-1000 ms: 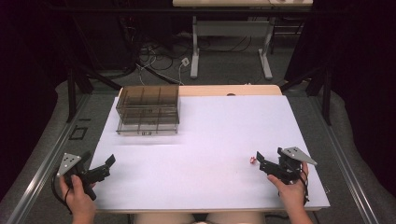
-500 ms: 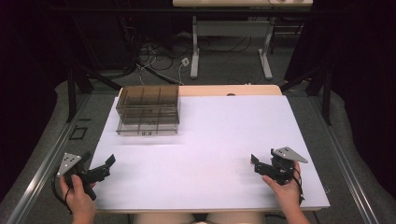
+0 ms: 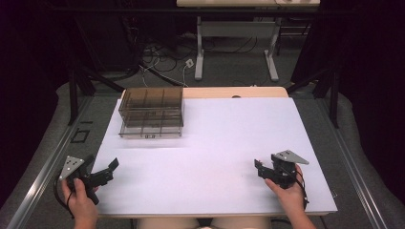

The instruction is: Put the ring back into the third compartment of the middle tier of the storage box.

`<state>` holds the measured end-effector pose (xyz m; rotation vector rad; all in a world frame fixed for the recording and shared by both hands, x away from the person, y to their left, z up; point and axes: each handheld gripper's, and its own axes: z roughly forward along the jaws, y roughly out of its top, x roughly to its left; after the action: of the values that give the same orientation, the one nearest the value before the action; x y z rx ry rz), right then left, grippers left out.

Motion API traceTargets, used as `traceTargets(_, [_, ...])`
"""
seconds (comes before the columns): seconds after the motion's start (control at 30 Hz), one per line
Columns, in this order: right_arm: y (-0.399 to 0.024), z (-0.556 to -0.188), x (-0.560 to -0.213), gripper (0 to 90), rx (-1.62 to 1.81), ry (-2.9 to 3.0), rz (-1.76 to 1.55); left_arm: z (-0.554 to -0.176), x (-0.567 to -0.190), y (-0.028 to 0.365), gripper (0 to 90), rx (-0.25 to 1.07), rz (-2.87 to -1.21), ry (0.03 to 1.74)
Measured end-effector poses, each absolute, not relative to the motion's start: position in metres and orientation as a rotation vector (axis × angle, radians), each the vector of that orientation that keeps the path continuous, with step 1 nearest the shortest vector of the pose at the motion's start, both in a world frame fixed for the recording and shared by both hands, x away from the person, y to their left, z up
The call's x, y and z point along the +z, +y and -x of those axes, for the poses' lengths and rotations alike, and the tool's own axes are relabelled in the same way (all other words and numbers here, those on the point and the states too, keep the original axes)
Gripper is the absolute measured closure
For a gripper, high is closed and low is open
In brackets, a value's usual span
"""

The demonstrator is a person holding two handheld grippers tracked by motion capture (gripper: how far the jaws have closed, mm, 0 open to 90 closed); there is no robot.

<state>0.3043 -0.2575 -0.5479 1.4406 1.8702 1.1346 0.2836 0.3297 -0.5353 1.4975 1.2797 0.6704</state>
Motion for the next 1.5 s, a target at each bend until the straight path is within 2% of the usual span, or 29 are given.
traceTargets(0.23, [-0.254,-0.305,-0.550,33.5,1.103,1.904,-1.444,-0.284,-0.535,0.330,0.3,0.667,-1.505,1.280])
traceTargets(0.3, [-0.253,-0.306,-0.551,38.4,1.087,1.932,-1.451,-0.284,-0.536,0.330,0.2,0.664,-1.507,1.278])
traceTargets(0.43, [-0.253,-0.307,-0.554,41.7,1.072,1.948,-1.449,-0.284,-0.536,0.329,0.3,0.666,-1.511,1.277])
traceTargets(1.5, [-0.248,-0.313,-0.562,60.0,1.014,2.001,-1.422,-0.285,-0.536,0.329,0.3,0.662,-1.519,1.286])
